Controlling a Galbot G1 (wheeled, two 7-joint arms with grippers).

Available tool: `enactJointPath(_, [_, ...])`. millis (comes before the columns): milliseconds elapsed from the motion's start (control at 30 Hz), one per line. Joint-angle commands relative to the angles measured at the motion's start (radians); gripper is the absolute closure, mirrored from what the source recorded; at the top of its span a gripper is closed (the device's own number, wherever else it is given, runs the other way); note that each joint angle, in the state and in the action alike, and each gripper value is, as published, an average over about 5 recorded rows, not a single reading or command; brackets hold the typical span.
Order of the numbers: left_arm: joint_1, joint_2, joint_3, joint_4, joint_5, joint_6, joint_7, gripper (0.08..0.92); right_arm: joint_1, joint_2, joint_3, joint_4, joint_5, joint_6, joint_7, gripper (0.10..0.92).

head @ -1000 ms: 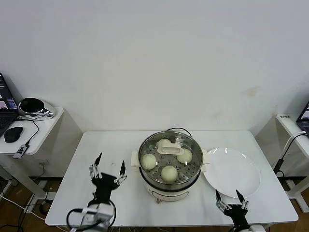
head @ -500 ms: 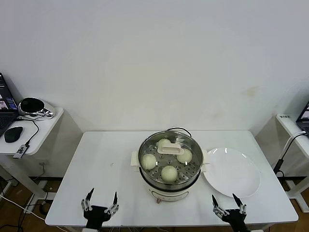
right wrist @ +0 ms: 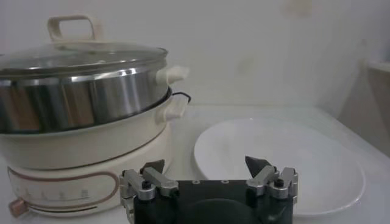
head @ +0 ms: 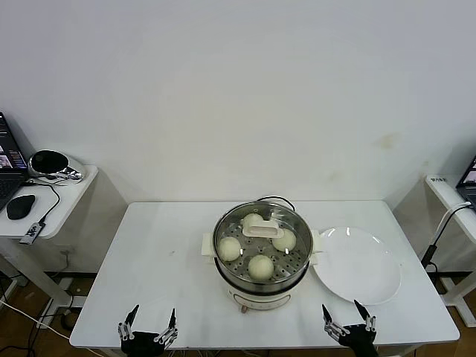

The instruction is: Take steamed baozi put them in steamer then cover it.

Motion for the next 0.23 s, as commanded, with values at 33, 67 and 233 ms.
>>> enactJointPath(33, [0.052, -0.004, -0.012, -0.032, -0.022, -0.007, 0.017, 0.177, -0.035, -0.02, 0.011, 0.033, -0.024, -0.015, -0.026, 0.203])
enactJointPath(67, [0.052, -0.004, -0.012, -0.034, -0.021, -0.007, 0.021, 0.177, -0.035, -0.022, 0.016, 0.033, -0.024, -0.017, -0.028, 0.203])
enactJointPath(233, [0.05, -0.003, -0.012, -0.036, -0.017, -0.007, 0.037, 0.177, -0.038, -0.028, 0.024, 0.027, -0.028, -0.019, -0.039, 0.203])
